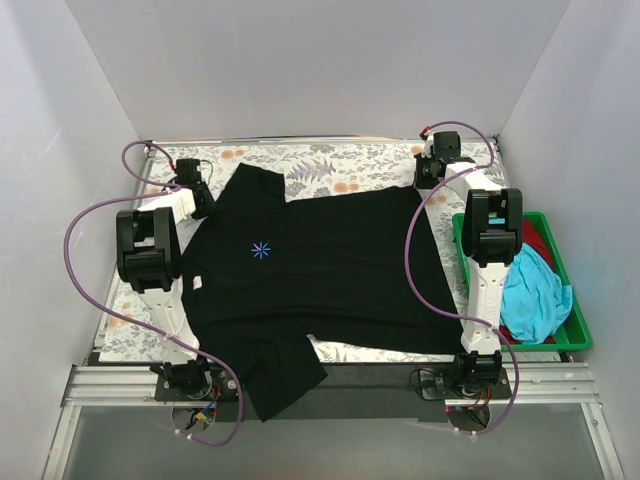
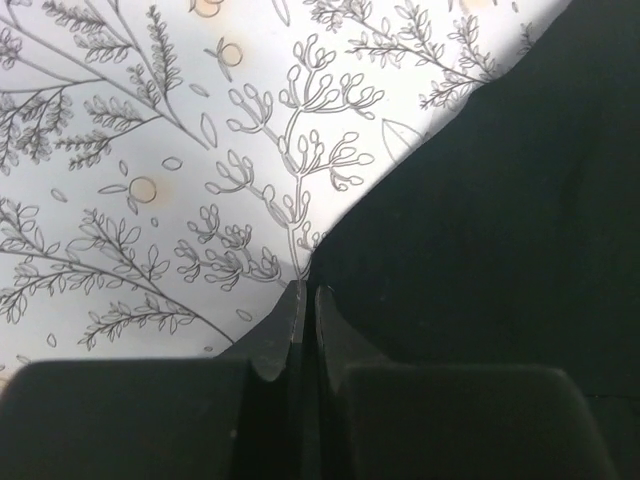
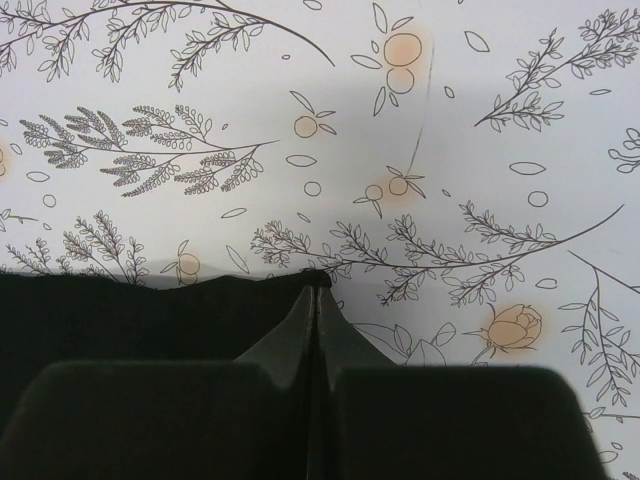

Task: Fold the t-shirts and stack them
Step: Fold the tshirt

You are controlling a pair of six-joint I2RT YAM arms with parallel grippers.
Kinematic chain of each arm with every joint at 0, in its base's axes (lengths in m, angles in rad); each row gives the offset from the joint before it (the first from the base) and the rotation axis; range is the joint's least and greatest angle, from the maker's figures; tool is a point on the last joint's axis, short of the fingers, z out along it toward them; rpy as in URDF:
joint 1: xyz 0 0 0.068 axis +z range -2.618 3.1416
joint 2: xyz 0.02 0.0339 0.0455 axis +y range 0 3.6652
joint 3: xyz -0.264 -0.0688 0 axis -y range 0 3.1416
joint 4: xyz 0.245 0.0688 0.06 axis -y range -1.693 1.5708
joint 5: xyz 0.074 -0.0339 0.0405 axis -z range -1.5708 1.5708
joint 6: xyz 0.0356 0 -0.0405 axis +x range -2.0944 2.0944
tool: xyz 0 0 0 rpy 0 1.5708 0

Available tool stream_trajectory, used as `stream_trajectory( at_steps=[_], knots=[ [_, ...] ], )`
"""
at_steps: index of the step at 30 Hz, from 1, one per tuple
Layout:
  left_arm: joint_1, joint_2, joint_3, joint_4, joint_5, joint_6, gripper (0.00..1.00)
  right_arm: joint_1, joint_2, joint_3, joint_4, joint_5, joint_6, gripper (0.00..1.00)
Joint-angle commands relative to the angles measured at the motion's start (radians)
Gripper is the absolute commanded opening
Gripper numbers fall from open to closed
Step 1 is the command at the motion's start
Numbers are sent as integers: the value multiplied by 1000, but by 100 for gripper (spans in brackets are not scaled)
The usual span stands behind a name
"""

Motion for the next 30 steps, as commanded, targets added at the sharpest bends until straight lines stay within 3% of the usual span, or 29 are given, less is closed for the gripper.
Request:
stream_trajectory(
  at_steps=[1,7,14,30],
  knots=[
    [-10,65,18,-75,58,-5,0,-6,-4,-6,-52,15,-9,1],
    [-10,104,106,-60,19,-11,0,-20,-17,23,-31,59,6,1],
    [-10,211,342,-46,74,-28,0,-48,6,118,18,51,2,1],
    [-2,332,476,28,137,-42,0,-141,69,230,81,-78,88,1]
  ],
)
